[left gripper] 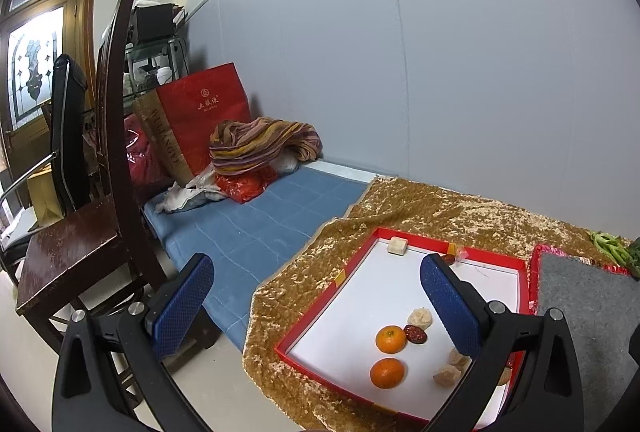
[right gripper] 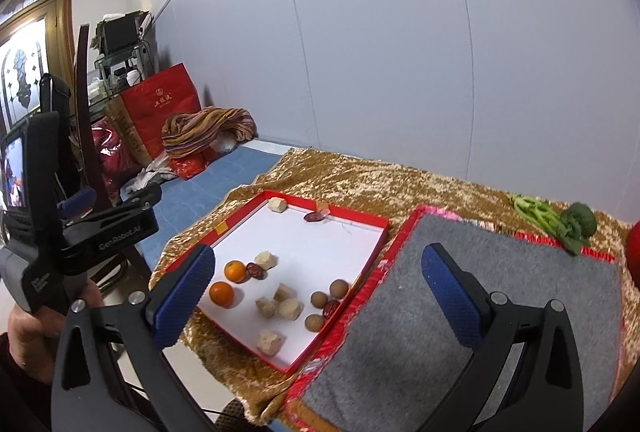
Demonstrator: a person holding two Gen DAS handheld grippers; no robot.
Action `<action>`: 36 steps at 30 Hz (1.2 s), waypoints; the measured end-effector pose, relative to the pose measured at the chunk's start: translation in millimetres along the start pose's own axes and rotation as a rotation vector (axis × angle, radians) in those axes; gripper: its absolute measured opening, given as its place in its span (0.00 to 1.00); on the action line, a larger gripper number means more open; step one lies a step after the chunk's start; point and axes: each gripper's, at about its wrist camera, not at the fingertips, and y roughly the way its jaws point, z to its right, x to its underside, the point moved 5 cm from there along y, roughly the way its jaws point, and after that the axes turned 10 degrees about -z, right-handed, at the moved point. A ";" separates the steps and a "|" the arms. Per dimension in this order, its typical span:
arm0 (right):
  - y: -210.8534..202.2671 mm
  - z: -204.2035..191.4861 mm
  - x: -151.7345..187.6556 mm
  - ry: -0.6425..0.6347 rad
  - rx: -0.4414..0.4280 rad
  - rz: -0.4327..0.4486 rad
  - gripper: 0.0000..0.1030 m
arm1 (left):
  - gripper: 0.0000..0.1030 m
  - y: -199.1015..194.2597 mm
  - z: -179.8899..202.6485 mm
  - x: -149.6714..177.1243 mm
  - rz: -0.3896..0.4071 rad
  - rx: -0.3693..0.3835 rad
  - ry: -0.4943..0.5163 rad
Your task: Organize fruits
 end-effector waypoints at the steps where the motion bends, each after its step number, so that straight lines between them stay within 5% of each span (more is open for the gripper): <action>1: -0.9 -0.2 1.3 0.008 -0.004 -0.003 1.00 | 1.00 0.5 0.1 0.4 -0.001 -0.002 -0.001; 36: 15.8 -8.5 6.3 0.022 -0.002 -0.051 1.00 | 1.00 8.4 -3.7 1.9 -0.020 -0.013 0.020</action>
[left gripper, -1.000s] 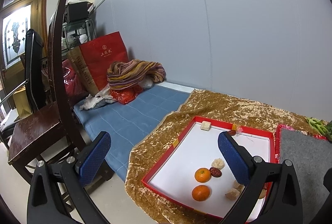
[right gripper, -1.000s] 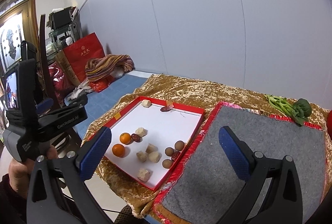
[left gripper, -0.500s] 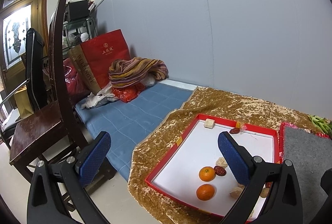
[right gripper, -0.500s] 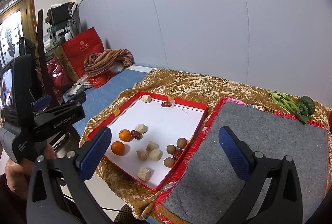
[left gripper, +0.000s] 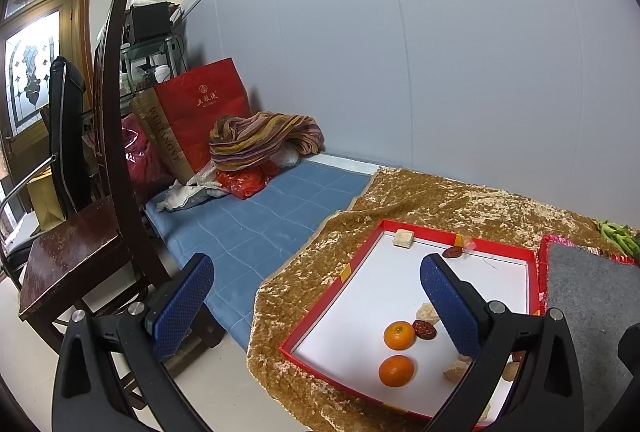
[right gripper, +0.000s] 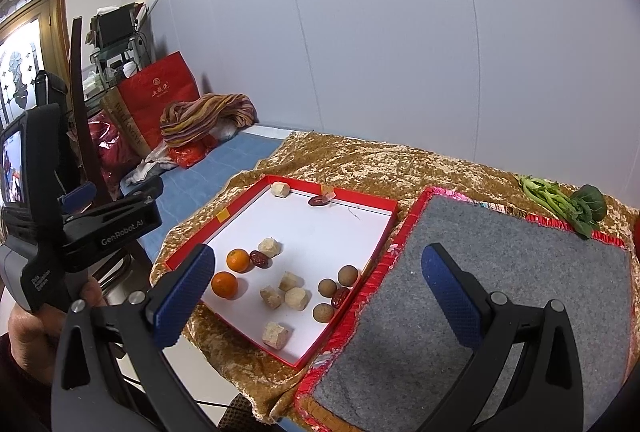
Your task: Organize fruits
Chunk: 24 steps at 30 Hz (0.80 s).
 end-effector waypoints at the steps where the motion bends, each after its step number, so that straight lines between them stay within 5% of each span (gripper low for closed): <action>1: 0.0 -0.1 0.0 0.000 0.000 0.000 1.00 | 1.00 0.1 -0.2 0.0 0.000 0.000 -0.001; 24: 5.1 1.3 0.6 -0.010 0.001 -0.007 1.00 | 1.00 -1.0 -0.1 -0.7 0.002 0.005 0.004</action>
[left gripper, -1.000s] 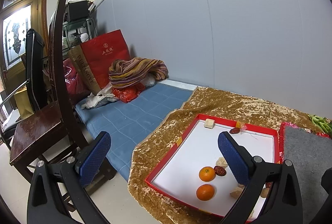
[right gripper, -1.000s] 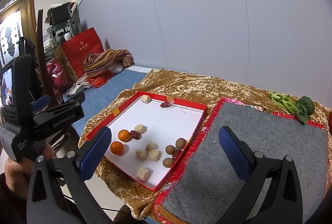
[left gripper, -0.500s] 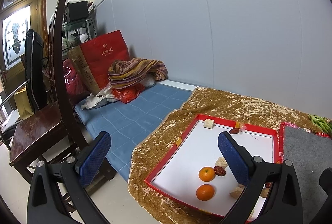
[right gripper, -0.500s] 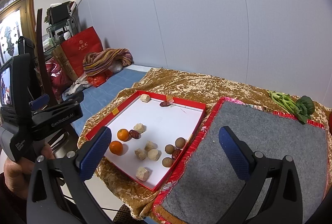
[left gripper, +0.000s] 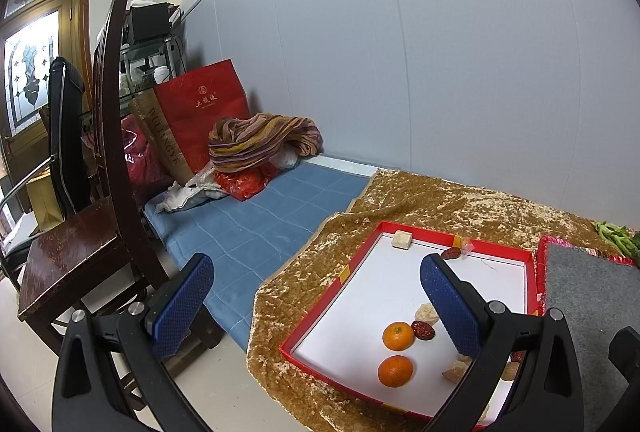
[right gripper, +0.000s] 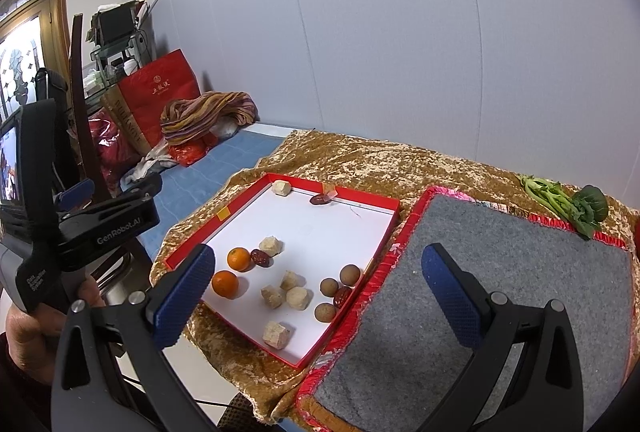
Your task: Organize fruits
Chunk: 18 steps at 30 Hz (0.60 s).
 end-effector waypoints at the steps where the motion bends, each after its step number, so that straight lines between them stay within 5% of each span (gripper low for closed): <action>1: 0.5 -0.3 0.0 -0.001 0.000 -0.002 1.00 | 1.00 0.0 -0.1 0.0 0.000 0.001 0.000; 18: 3.6 -4.0 -0.2 -0.007 -0.004 -0.006 1.00 | 1.00 -0.1 0.1 -1.6 0.002 0.005 0.003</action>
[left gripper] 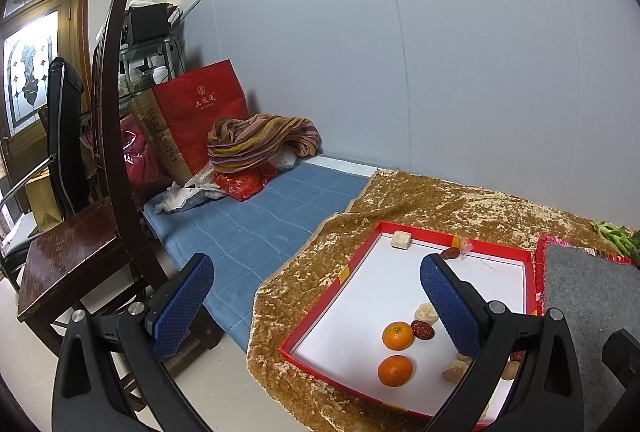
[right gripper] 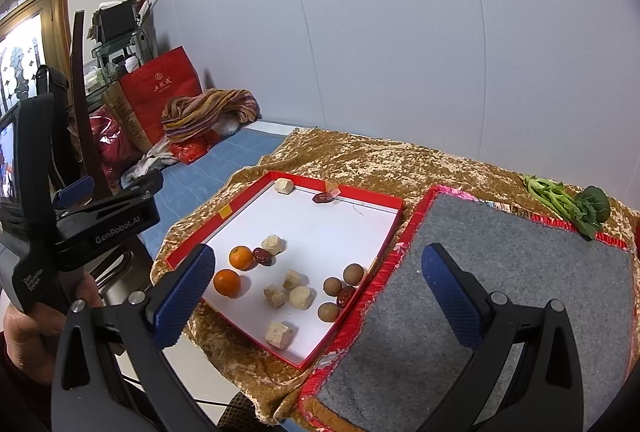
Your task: Organize fruits
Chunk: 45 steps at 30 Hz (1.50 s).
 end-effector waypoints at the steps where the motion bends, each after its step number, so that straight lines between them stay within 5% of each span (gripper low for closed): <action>1: 0.7 -0.4 -0.2 -0.001 -0.001 -0.001 1.00 | 1.00 0.2 0.0 -0.1 -0.001 0.001 0.001; 45: 7.3 -3.1 -0.3 -0.019 -0.009 -0.018 1.00 | 1.00 -0.7 -1.0 4.9 -0.004 -0.001 -0.006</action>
